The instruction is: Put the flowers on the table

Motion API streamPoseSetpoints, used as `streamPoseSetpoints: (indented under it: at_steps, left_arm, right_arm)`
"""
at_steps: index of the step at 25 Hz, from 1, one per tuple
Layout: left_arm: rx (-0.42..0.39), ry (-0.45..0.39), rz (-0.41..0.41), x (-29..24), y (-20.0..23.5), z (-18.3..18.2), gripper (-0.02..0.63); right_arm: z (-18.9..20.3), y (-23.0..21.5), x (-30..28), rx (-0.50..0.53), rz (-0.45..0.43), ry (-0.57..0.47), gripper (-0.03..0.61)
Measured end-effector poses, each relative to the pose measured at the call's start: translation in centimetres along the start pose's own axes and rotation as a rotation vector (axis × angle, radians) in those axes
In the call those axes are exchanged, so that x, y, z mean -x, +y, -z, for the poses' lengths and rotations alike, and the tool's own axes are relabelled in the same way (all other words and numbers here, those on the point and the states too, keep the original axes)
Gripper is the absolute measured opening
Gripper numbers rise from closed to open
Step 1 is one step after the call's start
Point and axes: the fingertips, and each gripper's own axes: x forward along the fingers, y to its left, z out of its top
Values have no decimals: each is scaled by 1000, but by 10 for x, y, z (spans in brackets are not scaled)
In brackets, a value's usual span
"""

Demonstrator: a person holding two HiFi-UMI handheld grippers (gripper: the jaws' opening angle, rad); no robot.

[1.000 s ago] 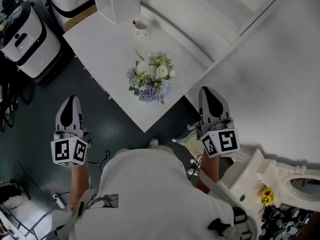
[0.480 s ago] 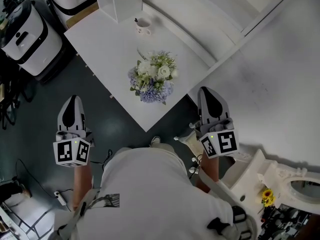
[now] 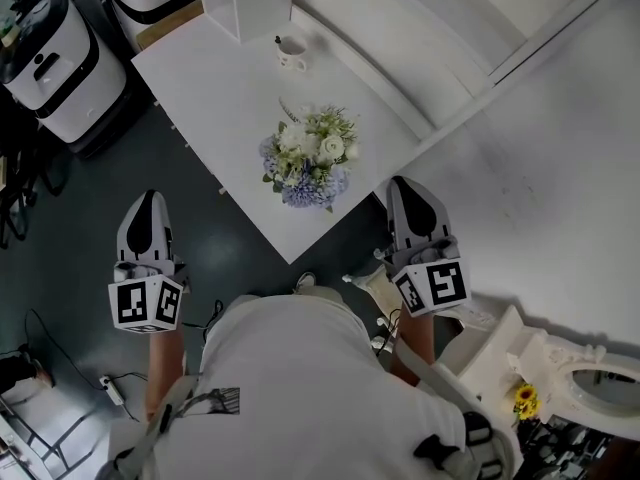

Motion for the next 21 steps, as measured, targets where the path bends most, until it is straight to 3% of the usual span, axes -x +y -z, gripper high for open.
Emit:
streamPoseSetpoints:
  at_steps: [21]
  left_arm:
    - [25,14,3,12,-29,22,15]
  right_arm:
    - [9,-5,19,14,-27,7,9]
